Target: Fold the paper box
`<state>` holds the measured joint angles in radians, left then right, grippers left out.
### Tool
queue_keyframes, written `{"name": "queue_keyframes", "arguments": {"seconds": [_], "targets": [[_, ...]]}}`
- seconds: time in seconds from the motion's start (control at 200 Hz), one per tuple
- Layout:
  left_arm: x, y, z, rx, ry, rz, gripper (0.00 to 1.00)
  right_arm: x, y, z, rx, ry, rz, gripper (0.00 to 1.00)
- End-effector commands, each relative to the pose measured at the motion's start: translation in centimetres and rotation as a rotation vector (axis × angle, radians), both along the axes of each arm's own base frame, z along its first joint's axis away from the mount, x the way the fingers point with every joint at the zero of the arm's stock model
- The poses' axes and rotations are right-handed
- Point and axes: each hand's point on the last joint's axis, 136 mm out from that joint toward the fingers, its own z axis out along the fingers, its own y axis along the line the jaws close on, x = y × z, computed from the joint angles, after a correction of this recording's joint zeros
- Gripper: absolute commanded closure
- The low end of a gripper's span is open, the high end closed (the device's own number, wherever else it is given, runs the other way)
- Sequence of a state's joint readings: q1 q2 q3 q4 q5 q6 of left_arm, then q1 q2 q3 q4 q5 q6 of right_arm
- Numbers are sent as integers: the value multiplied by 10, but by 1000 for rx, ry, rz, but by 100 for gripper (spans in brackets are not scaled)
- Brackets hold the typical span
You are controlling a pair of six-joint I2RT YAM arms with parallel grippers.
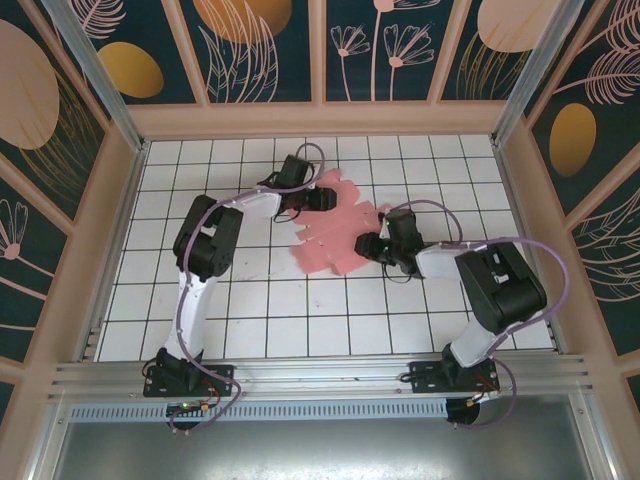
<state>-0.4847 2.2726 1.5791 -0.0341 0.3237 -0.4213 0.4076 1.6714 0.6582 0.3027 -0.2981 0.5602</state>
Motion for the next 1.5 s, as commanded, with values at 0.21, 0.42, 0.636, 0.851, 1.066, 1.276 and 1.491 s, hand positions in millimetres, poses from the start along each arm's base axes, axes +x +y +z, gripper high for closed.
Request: {"name": "queue_keyframes", "arguments": {"seconds": [0.21, 0.42, 0.636, 0.851, 1.066, 1.276, 1.491], "targets": [[-90, 50, -16, -59, 169, 197, 41, 82, -30, -16, -104, 31, -40, 67], [-138, 40, -7, -122, 205, 188, 40, 133, -16, 7, -65, -55, -8, 63], [-89, 29, 51, -41, 12, 143, 40, 123, -24, 78, 51, -246, -48, 55], [-62, -9, 40, -67, 45, 33, 51, 98, -52, 74, 120, -213, -120, 43], [-74, 9, -3, -13, 138, 51, 75, 93, -59, 65, 144, -168, -118, 35], [-94, 26, -48, 37, 208, 68, 81, 94, -56, 49, 153, -127, -62, 33], [-99, 38, -60, 37, 236, 105, 80, 95, -53, 37, 218, -88, 11, 32]]}}
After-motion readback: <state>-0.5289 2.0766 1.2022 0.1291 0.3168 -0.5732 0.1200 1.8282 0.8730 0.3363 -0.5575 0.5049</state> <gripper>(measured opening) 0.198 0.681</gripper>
